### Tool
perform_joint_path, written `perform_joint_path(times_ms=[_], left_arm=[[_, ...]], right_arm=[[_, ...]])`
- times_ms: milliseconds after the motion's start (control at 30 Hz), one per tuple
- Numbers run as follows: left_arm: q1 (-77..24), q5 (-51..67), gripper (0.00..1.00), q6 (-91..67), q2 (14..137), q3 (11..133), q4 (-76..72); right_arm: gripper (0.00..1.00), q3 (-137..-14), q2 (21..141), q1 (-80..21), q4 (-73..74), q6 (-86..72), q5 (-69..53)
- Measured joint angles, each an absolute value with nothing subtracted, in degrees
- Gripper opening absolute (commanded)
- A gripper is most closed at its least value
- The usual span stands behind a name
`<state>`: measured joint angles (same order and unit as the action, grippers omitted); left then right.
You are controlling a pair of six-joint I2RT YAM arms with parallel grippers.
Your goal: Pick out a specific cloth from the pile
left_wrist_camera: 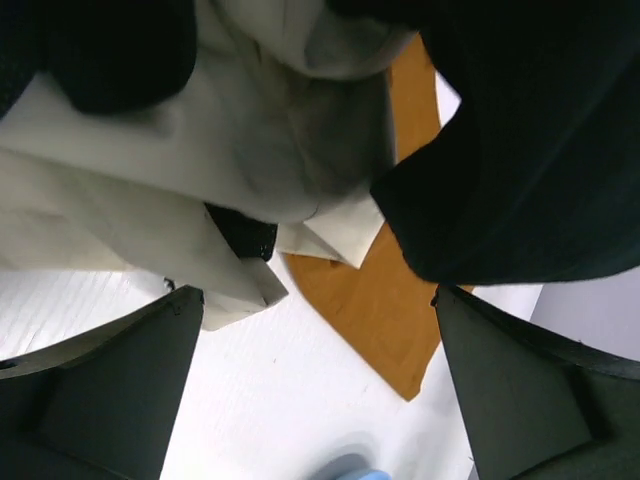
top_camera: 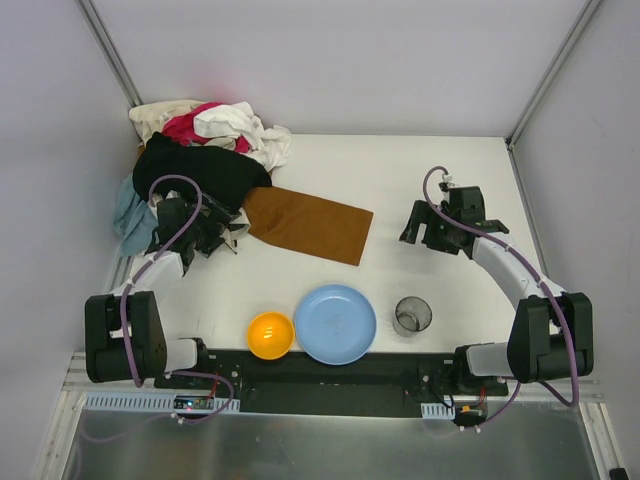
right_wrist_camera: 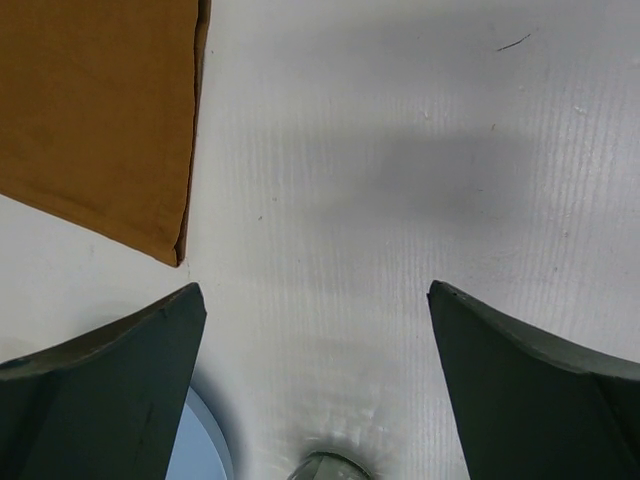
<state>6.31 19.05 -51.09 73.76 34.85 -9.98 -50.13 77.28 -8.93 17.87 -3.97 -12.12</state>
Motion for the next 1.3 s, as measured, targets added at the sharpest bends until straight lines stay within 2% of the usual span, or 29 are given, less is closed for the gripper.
perform_joint_path(times_ms=[267, 533, 600, 800, 900, 967, 1300], left_arm=[[6.0, 18.1, 0.99, -51.4, 80.9, 35.9, -17.8], [5.8, 15.9, 0.86, -50.3, 87.2, 41.1, -18.2], [5.7, 15.0, 0.79, -50.0, 88.3, 42.5, -17.6], [5.6, 13.2, 0.3, -48.3, 92.3, 47.1, -14.9], [5.6, 13.0, 0.1, -47.3, 93.5, 48.5, -13.6], [5.6, 13.0, 0.01, -46.7, 93.7, 49.2, -13.0], [5.6, 13.0, 0.0, -42.0, 90.4, 52.2, -8.1]], right_arm=[[0.96, -50.5, 77.4, -9.0, 19.2, -3.1, -11.7], [0.96, -51.8, 77.6, -8.9, 20.3, -2.4, -11.7], [0.96, -51.9, 77.6, -9.0, 20.3, -2.3, -11.7], [0.96, -52.1, 78.1, -9.0, 20.5, -2.3, -11.8], [0.96, -52.2, 78.3, -9.0, 20.6, -2.3, -11.8], [0.96, -52.2, 78.3, -9.0, 20.8, -2.3, -11.8], [0.96, -52.2, 78.4, -9.0, 20.9, -2.3, -11.8]])
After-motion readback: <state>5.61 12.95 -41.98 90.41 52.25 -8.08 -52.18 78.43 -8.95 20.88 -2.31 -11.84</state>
